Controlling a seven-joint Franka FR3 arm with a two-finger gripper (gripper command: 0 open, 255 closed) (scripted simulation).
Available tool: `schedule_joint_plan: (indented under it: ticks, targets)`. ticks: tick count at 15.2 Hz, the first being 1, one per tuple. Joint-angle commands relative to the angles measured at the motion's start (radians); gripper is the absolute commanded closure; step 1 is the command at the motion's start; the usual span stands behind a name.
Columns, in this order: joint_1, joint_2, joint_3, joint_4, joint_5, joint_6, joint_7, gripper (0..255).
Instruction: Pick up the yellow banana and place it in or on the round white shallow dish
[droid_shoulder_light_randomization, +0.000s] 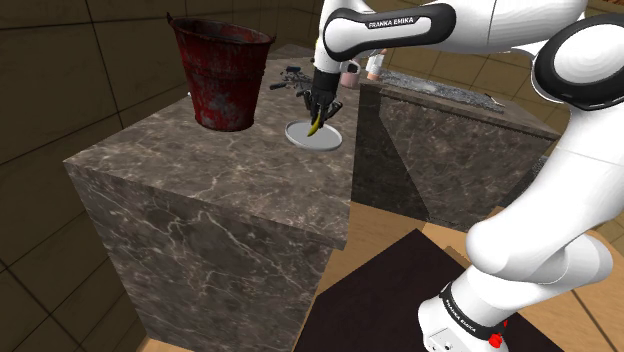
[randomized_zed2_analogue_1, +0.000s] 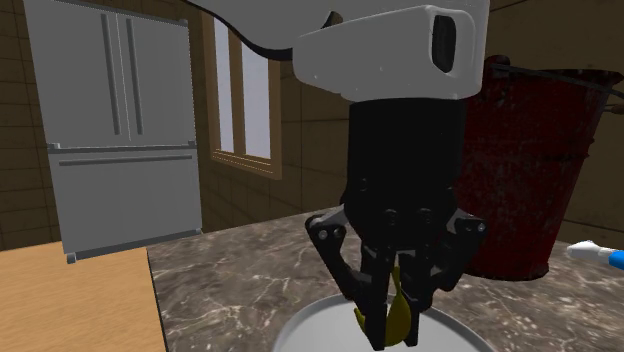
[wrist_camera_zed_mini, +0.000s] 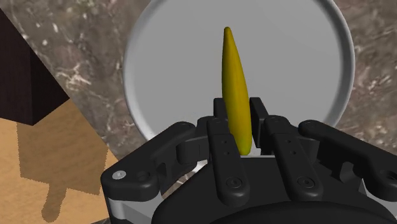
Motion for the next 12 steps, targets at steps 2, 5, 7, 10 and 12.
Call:
schedule_joint_plan:
  ticks: [2, 5, 7, 10, 12]
  targets:
    - [0.000, 0.000, 0.000, 0.000, 0.000, 0.000, 0.000, 0]
    - [0.000, 0.000, 0.000, 0.000, 0.000, 0.000, 0.000, 0]
    - [0.000, 0.000, 0.000, 0.000, 0.000, 0.000, 0.000, 0]
    - [0.004, -0.012, 0.007, 0.088, 0.013, -0.096, -0.010, 0]
    - [0.007, -0.013, 0.008, 0.114, 0.014, -0.122, -0.011, 0]
